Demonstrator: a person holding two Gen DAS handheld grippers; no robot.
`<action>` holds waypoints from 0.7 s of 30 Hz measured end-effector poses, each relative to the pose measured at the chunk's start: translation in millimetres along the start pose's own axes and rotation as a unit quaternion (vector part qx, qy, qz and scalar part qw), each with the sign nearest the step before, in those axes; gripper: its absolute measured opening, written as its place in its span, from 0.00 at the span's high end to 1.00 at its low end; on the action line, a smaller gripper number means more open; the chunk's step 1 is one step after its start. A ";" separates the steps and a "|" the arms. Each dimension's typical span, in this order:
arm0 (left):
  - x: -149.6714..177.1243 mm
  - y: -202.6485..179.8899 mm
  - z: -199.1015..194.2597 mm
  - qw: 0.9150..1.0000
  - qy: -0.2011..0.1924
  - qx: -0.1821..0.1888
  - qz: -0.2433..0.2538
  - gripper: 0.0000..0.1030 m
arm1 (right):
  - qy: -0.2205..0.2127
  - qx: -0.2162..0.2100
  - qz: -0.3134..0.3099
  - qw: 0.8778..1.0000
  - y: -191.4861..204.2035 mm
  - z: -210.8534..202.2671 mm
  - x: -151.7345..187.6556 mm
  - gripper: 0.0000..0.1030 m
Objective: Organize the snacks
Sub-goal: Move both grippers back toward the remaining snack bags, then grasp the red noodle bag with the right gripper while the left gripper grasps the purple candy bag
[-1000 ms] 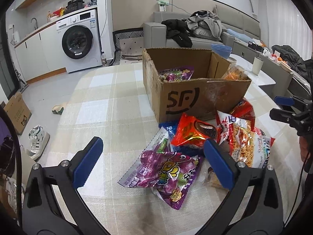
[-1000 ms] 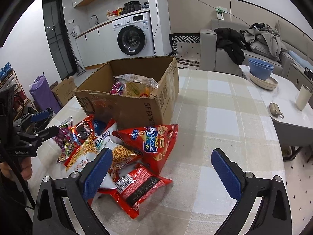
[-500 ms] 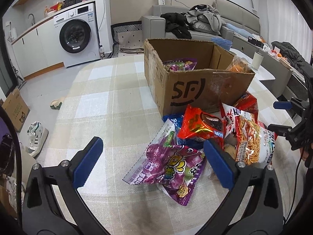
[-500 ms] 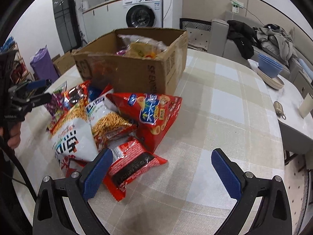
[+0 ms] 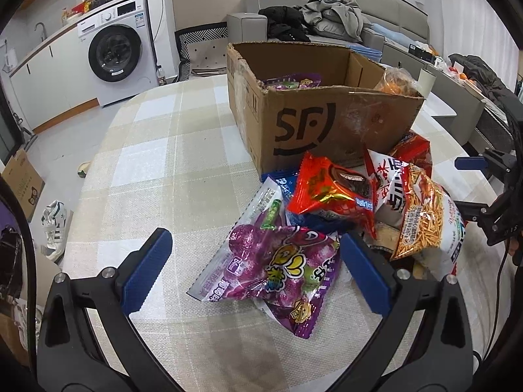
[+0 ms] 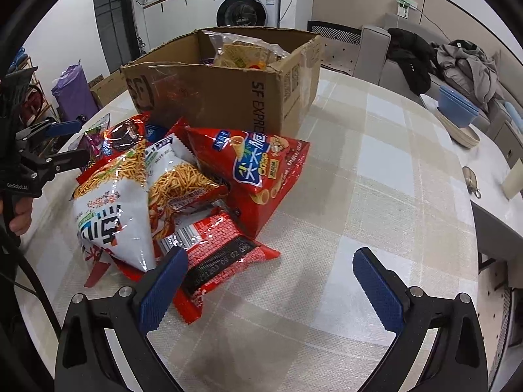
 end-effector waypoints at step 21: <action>10.4 -20.9 15.5 0.999 0.037 0.026 0.030 0.00 | 0.009 -0.028 -0.045 0.999 35.6 17.3 -0.4 0.01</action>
Point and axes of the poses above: each gripper's, at about its wrist camera, not at the fingertips, and z roughly the way its jaws point, y to its left, x to its underside, the point moved 5 cm from there along z, roughly the way its jaws point
